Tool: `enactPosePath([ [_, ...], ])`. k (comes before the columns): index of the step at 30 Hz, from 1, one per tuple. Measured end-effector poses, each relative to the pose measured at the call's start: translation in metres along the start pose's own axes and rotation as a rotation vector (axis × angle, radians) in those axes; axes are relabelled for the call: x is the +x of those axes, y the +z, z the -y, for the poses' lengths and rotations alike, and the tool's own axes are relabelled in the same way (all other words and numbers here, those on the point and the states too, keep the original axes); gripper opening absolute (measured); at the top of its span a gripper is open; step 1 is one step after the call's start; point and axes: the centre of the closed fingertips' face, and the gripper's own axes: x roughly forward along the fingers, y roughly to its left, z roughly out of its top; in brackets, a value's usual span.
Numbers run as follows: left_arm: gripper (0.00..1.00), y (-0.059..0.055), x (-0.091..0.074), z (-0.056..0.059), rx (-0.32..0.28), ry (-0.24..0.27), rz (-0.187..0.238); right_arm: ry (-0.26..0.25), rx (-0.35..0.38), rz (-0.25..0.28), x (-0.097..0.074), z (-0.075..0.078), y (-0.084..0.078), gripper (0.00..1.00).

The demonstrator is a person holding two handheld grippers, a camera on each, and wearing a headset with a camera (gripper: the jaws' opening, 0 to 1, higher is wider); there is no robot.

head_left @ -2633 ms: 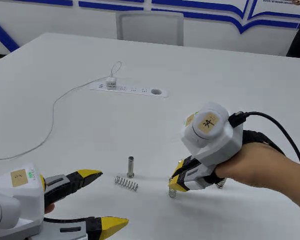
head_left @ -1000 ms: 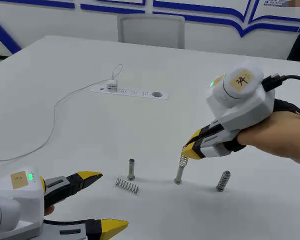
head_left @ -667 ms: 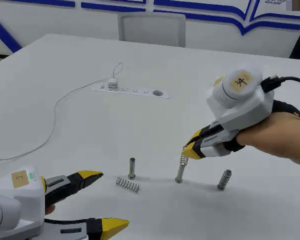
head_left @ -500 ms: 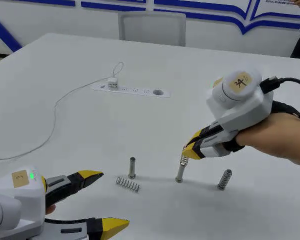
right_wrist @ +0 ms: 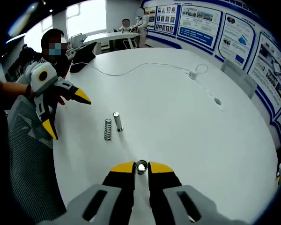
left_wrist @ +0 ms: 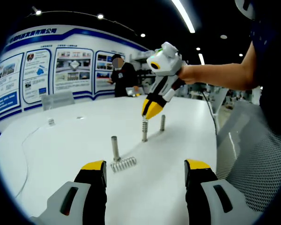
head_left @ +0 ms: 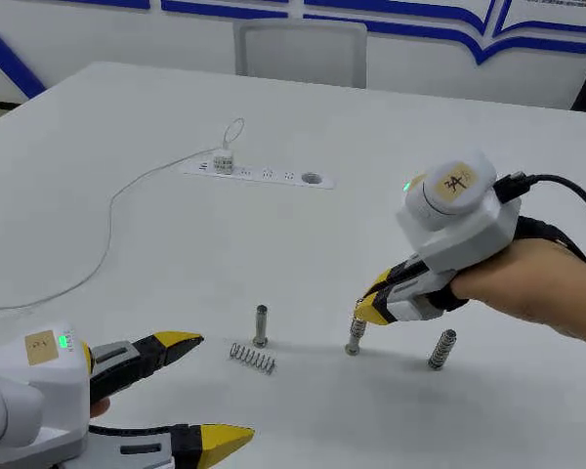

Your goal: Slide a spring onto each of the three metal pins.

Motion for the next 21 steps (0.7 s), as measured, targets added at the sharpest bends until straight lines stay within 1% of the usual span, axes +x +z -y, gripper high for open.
enactPosePath([
  [4,0.69,0.0,0.0,0.0,0.0,-0.001,-0.001,0.002,0.006,-0.005,0.006,0.001,-0.003,0.12],
  [8,0.69,0.0,0.0,0.0,0.0,-0.001,0.0,0.002,-0.001,-0.022,0.012,0.0,-0.006,0.12],
  [17,0.69,0.0,-0.002,0.0,0.0,0.001,-0.002,0.008,0.011,-0.04,0.02,0.001,-0.014,0.12],
  [21,0.69,0.0,-0.002,0.001,0.001,0.0,-0.003,0.011,0.015,-0.043,0.021,0.0,-0.016,0.12],
])
